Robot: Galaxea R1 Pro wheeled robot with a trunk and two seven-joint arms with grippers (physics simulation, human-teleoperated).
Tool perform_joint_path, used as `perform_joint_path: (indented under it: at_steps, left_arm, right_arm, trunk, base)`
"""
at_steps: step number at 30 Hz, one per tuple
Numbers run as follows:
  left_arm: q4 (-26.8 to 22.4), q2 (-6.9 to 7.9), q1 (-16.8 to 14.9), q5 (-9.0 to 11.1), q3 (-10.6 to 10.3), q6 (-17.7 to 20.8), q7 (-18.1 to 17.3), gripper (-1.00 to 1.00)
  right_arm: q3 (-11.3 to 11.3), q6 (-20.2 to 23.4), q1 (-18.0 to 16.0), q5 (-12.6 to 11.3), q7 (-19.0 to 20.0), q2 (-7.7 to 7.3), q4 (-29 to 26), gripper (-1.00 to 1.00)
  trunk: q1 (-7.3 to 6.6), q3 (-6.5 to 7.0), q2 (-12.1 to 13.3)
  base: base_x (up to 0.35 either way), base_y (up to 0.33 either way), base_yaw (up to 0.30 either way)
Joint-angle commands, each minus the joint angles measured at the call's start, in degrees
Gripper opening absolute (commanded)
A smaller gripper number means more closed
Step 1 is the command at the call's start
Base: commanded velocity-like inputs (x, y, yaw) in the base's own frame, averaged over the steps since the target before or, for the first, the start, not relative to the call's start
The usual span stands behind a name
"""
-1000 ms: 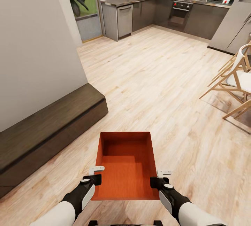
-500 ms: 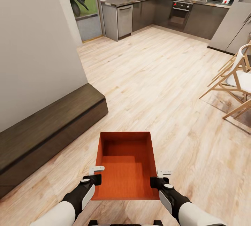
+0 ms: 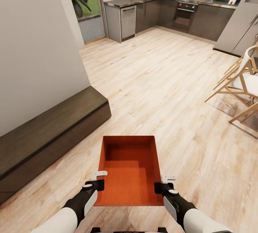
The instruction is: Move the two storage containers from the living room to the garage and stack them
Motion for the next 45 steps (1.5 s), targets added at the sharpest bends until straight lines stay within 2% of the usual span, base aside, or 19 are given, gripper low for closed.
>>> perform_joint_path:
  at_steps: [1,45]
  left_arm:
    - [-0.16,0.06,-0.01,-0.09,0.21,0.38,0.65,-1.00]
    - [-0.16,0.06,-0.01,-0.09,0.21,0.38,0.65,-1.00]
  right_arm:
    - [-0.29,-0.20,-0.04,-0.19,-2.00,-0.26,0.03,-1.00]
    - [-0.36,-0.19,-0.04,-0.18,-2.95,-0.26,0.00,-1.00]
  trunk:
    - [0.03,-0.01,-0.09]
    - [0.03,3.97,-0.09]
  base:
    - [0.000,0.000,0.000]
    - [0.000,0.000,0.000]
